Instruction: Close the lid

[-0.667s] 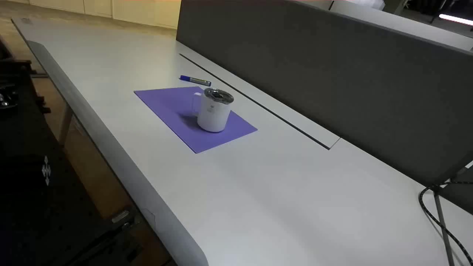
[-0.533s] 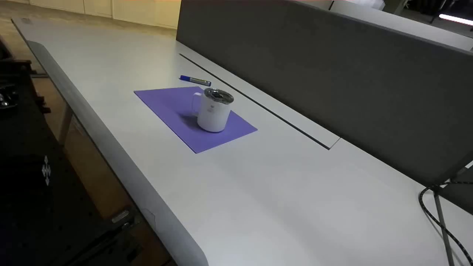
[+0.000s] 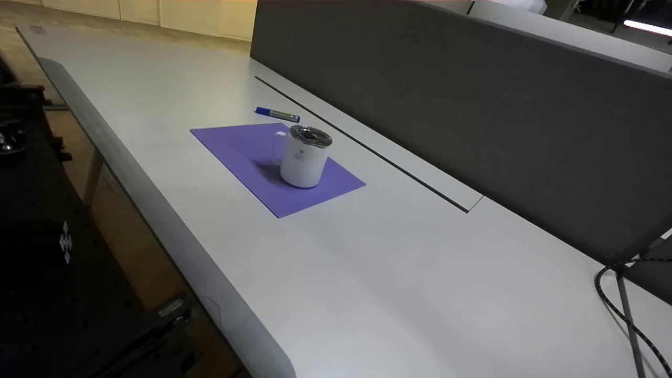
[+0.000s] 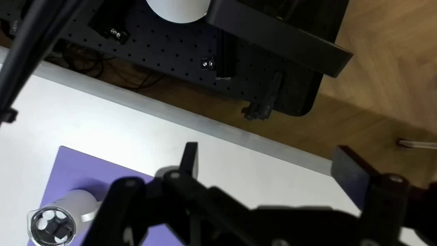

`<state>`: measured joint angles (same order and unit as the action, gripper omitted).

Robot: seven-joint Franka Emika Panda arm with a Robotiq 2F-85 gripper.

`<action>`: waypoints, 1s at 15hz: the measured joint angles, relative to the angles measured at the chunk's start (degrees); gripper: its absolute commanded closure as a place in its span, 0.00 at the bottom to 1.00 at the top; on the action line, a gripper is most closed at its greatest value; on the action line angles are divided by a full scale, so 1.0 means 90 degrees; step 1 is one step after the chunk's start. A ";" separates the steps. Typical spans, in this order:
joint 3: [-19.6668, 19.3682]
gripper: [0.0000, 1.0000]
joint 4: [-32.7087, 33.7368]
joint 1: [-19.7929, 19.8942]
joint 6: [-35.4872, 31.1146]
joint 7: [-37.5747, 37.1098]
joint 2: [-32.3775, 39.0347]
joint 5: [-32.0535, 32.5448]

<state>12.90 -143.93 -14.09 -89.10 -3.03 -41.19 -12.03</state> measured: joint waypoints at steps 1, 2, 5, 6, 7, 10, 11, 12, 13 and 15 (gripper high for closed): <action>0.0001 0.00 -0.0009 0.0021 -0.0065 0.0001 0.0011 0.0023; 0.0004 0.00 -0.0047 0.0093 -0.0279 -0.0009 0.0036 0.0118; -0.0026 0.00 -0.0374 0.0569 -0.1431 -0.0012 0.0218 0.0769; -0.0057 0.00 -0.0524 0.0762 -0.1889 -0.0026 0.0319 0.1032; -0.0098 0.00 -0.0673 0.0955 -0.2357 -0.0061 0.0437 0.1278; -0.0271 0.00 -0.1007 0.1582 -0.3638 -0.0231 0.0922 0.2124; -0.0341 0.00 -0.1029 0.1823 -0.3953 -0.0318 0.1154 0.2435; -0.0429 0.00 -0.1005 0.2057 -0.4173 -0.0396 0.1414 0.2707; -0.0538 0.00 -0.0929 0.2281 -0.4296 -0.0443 0.1711 0.2909; -0.0815 0.00 -0.0589 0.2598 -0.4263 -0.0463 0.2385 0.3060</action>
<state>5.56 -149.24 9.29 -127.47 -7.20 -19.73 15.51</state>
